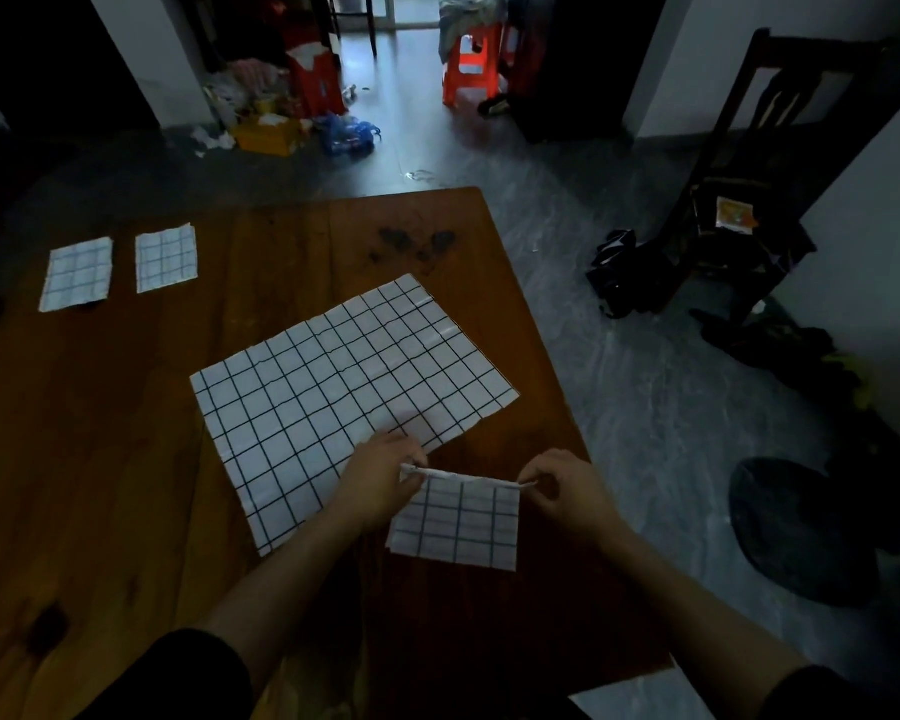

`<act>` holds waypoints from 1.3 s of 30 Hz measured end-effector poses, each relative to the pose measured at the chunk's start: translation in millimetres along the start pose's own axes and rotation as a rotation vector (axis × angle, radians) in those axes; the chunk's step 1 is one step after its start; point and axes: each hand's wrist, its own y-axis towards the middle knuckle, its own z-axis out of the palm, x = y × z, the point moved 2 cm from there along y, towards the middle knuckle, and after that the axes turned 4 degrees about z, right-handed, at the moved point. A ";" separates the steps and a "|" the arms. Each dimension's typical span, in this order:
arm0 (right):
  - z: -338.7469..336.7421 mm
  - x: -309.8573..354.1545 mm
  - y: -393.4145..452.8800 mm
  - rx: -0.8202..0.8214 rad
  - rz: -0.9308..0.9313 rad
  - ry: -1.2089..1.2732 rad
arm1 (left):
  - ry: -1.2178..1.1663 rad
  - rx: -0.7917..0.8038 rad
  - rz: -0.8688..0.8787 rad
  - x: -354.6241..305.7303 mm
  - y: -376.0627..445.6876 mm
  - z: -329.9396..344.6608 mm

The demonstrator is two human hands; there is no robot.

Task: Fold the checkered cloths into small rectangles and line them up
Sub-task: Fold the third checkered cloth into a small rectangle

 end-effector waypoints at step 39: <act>73.0 -28.8 -29.0 0.283 0.007 -0.523 | 0.554 0.315 0.160 36.0 -28.4 67.7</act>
